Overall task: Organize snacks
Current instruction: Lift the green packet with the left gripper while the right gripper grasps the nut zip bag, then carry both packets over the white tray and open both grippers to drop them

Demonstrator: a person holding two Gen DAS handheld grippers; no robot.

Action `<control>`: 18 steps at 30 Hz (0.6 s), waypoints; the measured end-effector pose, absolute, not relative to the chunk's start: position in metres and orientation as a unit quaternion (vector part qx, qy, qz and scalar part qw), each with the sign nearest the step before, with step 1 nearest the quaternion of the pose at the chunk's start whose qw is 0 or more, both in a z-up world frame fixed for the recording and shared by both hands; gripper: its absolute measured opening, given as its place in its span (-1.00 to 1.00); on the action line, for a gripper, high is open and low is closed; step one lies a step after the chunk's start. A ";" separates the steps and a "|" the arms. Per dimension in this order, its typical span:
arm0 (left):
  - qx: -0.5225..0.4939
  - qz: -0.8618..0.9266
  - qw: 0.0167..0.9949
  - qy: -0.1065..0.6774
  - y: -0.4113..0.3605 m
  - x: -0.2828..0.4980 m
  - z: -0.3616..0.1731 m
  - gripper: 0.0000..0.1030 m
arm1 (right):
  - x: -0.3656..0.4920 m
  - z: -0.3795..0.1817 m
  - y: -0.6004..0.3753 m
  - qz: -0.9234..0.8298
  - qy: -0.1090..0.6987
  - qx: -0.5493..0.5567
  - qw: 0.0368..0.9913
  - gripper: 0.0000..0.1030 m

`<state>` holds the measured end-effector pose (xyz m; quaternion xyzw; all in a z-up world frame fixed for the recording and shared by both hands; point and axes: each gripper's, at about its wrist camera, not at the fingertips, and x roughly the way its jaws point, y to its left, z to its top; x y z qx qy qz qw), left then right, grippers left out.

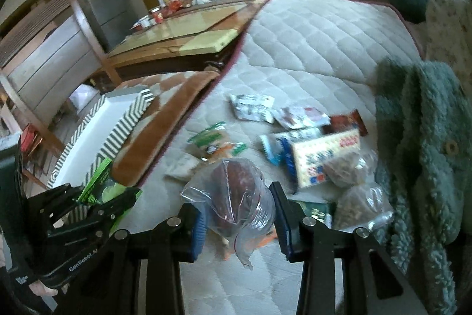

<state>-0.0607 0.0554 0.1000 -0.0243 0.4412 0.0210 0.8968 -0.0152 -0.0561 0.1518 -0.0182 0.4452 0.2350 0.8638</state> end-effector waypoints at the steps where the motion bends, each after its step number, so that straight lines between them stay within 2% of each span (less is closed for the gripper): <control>1: -0.030 0.024 0.898 0.439 0.061 -0.061 0.104 -0.37 | -0.016 0.153 -0.052 0.238 0.444 -0.022 0.863 -0.26; 18: -0.081 0.106 0.904 0.407 0.174 -0.072 0.143 -0.37 | -0.020 0.179 0.049 0.304 0.417 -0.096 0.851 -0.26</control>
